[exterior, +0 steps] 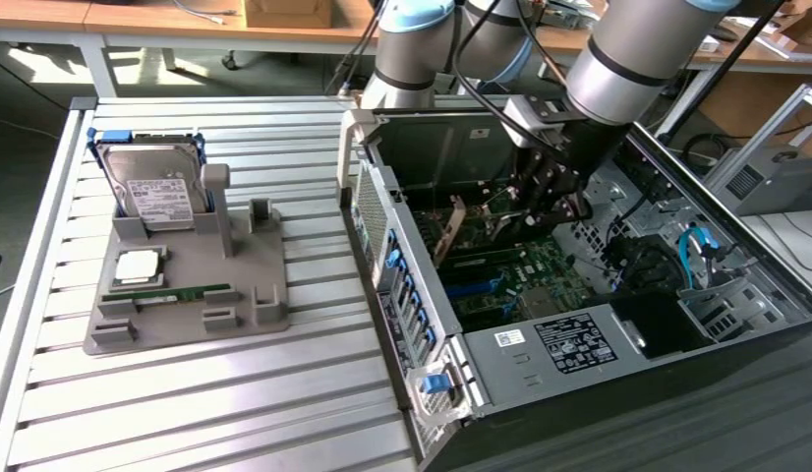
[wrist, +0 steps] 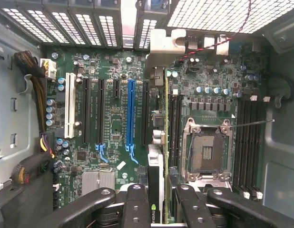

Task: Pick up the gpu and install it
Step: 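Insert the gpu into the slot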

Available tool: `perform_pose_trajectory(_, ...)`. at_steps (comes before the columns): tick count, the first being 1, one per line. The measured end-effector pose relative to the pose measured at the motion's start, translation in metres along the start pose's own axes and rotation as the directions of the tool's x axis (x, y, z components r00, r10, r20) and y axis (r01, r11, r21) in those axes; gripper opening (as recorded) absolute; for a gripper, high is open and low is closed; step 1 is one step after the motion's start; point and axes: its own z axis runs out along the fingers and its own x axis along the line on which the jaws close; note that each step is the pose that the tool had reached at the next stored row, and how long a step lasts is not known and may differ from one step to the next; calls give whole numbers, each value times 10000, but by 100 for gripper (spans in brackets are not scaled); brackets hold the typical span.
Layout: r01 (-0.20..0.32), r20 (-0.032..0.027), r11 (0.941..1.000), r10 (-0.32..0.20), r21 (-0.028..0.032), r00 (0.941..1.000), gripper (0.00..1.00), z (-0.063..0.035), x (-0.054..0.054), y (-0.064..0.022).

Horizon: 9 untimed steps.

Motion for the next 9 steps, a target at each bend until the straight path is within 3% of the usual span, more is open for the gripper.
perform_pose_trajectory(9,0,0,10000,0,0,10000,27,-2,54,5)
